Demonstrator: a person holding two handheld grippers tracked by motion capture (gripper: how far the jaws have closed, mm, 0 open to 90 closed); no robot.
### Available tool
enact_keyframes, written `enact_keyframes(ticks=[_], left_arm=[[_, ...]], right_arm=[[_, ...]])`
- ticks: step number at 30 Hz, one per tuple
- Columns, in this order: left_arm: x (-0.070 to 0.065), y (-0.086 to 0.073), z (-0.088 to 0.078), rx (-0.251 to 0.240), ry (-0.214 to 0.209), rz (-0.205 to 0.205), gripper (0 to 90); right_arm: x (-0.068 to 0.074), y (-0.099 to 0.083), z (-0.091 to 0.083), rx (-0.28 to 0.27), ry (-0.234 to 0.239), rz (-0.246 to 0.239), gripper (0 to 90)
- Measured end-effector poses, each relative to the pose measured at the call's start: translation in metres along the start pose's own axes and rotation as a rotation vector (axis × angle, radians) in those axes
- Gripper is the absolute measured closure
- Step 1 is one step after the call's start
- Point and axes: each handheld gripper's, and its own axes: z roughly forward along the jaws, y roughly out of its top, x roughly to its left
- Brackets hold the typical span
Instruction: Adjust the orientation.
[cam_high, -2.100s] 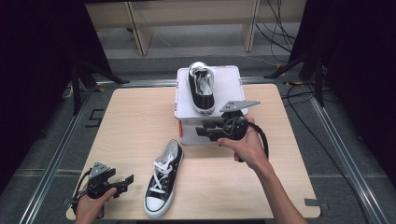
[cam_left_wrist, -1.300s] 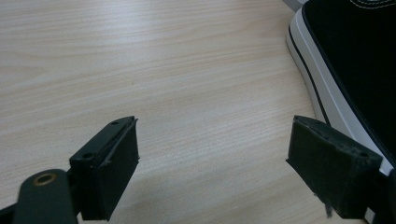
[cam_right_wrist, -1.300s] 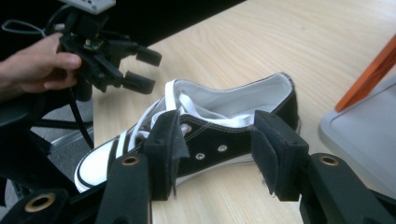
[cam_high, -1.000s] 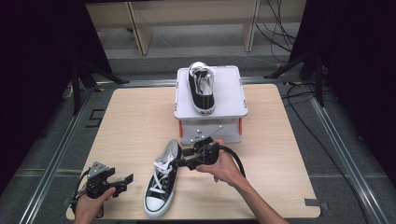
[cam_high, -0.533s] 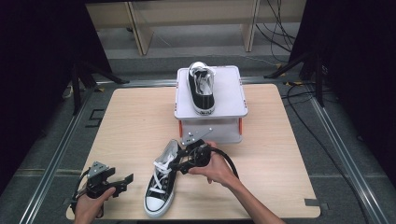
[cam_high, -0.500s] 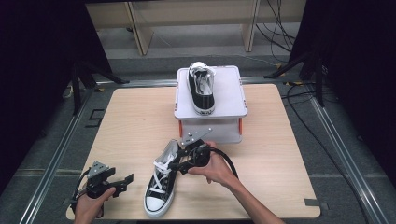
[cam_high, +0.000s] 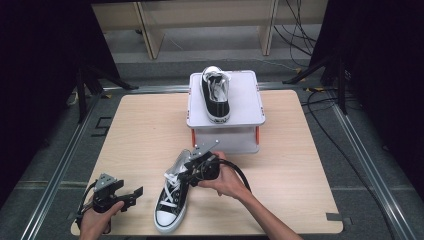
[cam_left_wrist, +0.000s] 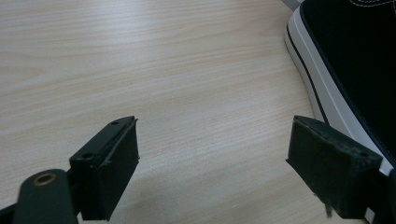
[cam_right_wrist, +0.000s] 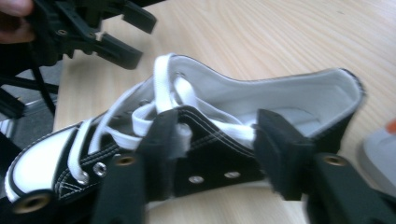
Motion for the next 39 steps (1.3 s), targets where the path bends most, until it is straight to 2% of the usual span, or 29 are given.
enact_keyframes(ticks=[1,2,3,4,5,6,8,9,11,12,13,14,16,17,18,20,21,22,25,27,28,29,32,34,35,36,39], left_arm=[[0.0,0.0,0.0,0.0,0.0,0.0,15.6],[0.0,0.0,0.0,0.0,0.001,-0.002,15.6],[0.0,0.0,0.001,0.006,0.007,0.01,15.6],[0.0,0.0,0.001,0.006,0.007,0.01,15.6],[-0.001,0.0,0.0,0.011,0.01,0.006,15.6],[-0.001,0.0,0.0,0.011,0.01,0.007,15.6],[-0.001,0.0,0.0,0.012,0.011,0.006,15.5],[-0.001,0.0,0.0,0.011,0.011,0.004,15.6],[0.0,0.0,0.001,0.004,0.001,0.002,15.5],[-0.001,0.0,0.001,0.002,0.002,0.0,15.5],[0.0,0.0,0.0,0.005,0.007,0.008,15.5],[0.0,0.0,0.001,-0.001,-0.002,0.001,15.6],[0.0,0.001,-0.002,0.003,0.006,0.003,15.5],[0.0,0.001,-0.002,0.003,0.01,0.003,15.5],[0.001,0.0,-0.001,-0.012,0.0,-0.008,15.5],[0.001,0.001,-0.002,-0.011,0.001,-0.006,15.5],[0.001,0.001,-0.002,-0.013,0.003,-0.007,15.5],[0.001,0.0,-0.002,-0.019,0.002,-0.007,15.6],[0.001,0.0,-0.001,-0.008,0.004,-0.001,15.5],[0.0,0.001,-0.003,-0.005,0.009,-0.005,15.6],[0.0,0.001,-0.003,-0.005,0.009,-0.005,15.6],[0.001,0.0,-0.002,-0.02,0.001,-0.008,15.5],[0.001,0.0,-0.002,-0.011,0.001,-0.006,15.5],[0.001,0.0,-0.001,-0.01,-0.001,-0.007,15.5],[0.001,0.0,-0.001,-0.01,0.001,-0.007,15.5],[0.001,0.0,-0.001,-0.011,0.0,-0.004,15.5],[0.001,0.0,-0.002,-0.013,0.002,-0.004,15.5]], right_arm=[[-0.001,0.0,-0.001,0.001,0.005,0.005,55.7],[-0.001,-0.001,-0.002,0.006,0.0,-0.006,63.6],[-0.004,-0.002,-0.002,0.005,-0.017,-0.034,68.9],[-0.004,-0.002,-0.002,0.005,-0.017,-0.034,68.9],[-0.007,-0.003,-0.001,-0.002,-0.015,-0.061,75.3],[-0.007,-0.003,-0.001,-0.002,-0.015,-0.061,75.3],[-0.007,-0.004,-0.003,0.0,-0.037,-0.074,81.7],[-0.007,-0.004,-0.007,0.014,-0.039,-0.061,85.4],[-0.007,-0.004,-0.009,0.025,-0.038,-0.061,86.6],[-0.007,-0.005,-0.01,0.034,-0.042,-0.076,87.4],[-0.006,-0.005,-0.011,0.043,-0.048,-0.066,88.3],[-0.006,-0.006,-0.013,0.046,-0.042,-0.077,88.6],[-0.004,-0.009,-0.015,0.052,-0.036,-0.069,88.9],[-0.005,-0.01,-0.017,0.047,-0.031,-0.083,88.9],[-0.003,-0.014,-0.023,0.046,-0.021,-0.074,88.9],[-0.001,-0.016,-0.027,0.047,-0.016,-0.065,88.9],[0.004,-0.019,-0.032,0.059,-0.007,-0.046,89.0],[0.008,-0.024,-0.036,0.065,0.009,-0.058,89.2],[0.013,-0.028,-0.038,0.07,0.035,-0.044,89.0],[0.025,-0.034,-0.038,0.087,0.058,-0.029,88.8],[0.025,-0.034,-0.038,0.087,0.058,-0.029,88.8],[0.032,-0.035,-0.037,0.085,0.065,-0.024,88.2],[0.041,-0.036,-0.036,0.089,0.062,-0.029,87.3],[0.047,-0.036,-0.035,0.093,0.028,-0.061,85.1],[0.048,-0.036,-0.035,0.103,0.022,-0.057,83.6],[0.049,-0.036,-0.035,0.109,0.024,-0.031,78.7],[0.045,-0.033,-0.04,0.101,0.007,0.012,70.3]])
